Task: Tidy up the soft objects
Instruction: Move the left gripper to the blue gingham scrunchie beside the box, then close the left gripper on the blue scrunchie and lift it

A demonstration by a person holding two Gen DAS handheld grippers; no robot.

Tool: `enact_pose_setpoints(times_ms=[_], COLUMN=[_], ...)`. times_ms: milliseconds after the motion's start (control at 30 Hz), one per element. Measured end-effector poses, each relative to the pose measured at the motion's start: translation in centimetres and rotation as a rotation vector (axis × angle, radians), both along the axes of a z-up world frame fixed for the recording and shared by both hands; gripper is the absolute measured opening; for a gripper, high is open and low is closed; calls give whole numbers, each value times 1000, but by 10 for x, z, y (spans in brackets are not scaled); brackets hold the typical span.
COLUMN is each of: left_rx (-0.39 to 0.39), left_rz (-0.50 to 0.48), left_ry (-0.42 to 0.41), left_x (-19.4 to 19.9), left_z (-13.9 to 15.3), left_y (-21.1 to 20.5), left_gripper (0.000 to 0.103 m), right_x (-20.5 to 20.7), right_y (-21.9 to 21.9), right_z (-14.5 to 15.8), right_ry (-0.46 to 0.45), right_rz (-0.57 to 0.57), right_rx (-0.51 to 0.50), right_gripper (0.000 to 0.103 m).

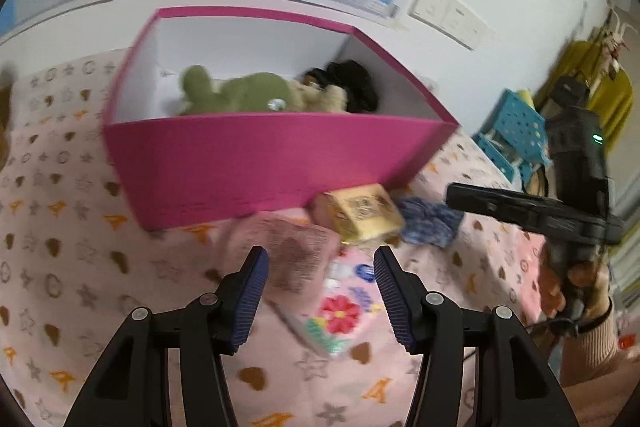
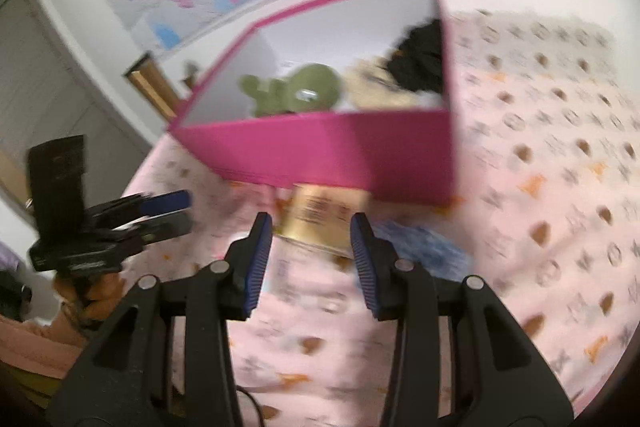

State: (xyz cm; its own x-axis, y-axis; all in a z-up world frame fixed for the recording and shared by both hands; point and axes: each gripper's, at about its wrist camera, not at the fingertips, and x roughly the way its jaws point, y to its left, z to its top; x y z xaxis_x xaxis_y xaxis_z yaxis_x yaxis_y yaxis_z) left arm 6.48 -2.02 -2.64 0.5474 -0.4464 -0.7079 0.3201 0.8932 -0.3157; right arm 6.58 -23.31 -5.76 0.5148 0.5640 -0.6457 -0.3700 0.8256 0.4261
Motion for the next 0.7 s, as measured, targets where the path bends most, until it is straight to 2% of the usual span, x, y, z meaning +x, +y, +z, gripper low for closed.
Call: enact_pose_setpoints(times_ms=[100,167,267,500,567,633,700], left_rx=[0,0,-4,-18,-28,-49,-65], left_rz=[-46,-83,-132,-221,-233,-243,-243], left_ry=[-1,1,14,96,125,162,186], left_x=[-2,-2,0,13,18,24,28], left_z=[0,1,-2,-17,-23,-29,-34], left_y=[-18,-32,-49,-90,-98,-104,-107], left_gripper=[56,56,56,54,54,53,53], right_x=[1,3,6,10,10,10,10], right_y=[-21,-34,-41,-31,-31,-34,-38], right_z=[-13,-20,-30,-45,-46,-47,-46], right_ry=[24,39,71,67,55,59,59], right_rz=[-94,-127,-113,-57,-55,-54,-58], right_rx=[-42,-54,-64,-135,-138,-130,-116], right_gripper=[51,52,57,57,48,20,16])
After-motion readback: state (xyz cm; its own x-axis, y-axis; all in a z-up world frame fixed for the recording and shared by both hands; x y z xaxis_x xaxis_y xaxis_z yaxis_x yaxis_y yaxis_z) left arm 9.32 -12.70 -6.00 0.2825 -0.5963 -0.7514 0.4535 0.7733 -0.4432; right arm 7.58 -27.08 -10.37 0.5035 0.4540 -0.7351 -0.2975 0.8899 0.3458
